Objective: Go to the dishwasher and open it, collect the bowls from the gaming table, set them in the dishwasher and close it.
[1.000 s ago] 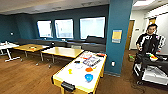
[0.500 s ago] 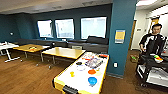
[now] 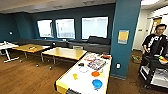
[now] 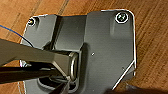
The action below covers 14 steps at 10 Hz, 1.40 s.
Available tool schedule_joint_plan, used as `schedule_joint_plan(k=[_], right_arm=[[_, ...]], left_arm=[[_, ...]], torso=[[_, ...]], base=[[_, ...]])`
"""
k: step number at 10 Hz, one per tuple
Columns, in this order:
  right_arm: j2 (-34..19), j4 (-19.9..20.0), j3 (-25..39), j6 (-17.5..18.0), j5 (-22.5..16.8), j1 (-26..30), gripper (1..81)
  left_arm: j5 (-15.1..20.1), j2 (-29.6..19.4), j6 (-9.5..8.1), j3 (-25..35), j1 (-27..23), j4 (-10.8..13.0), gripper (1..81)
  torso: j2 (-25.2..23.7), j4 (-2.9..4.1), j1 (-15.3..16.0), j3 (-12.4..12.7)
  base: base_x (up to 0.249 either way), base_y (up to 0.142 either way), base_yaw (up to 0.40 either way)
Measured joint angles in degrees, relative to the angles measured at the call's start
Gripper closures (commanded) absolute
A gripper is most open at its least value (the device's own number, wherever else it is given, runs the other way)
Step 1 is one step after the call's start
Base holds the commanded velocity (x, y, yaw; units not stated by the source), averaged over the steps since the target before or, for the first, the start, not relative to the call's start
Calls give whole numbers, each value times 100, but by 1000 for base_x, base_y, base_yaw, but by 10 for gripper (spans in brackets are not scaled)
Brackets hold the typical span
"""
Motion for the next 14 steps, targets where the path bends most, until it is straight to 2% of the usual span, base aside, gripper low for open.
schedule_joint_plan(k=[14], right_arm=[[-17,0,4,2,-5,-16,10]], left_arm=[[11,7,0,-5,-9,0,10]], torso=[[-2,0,-6,2]], base=[[125,130,0]])
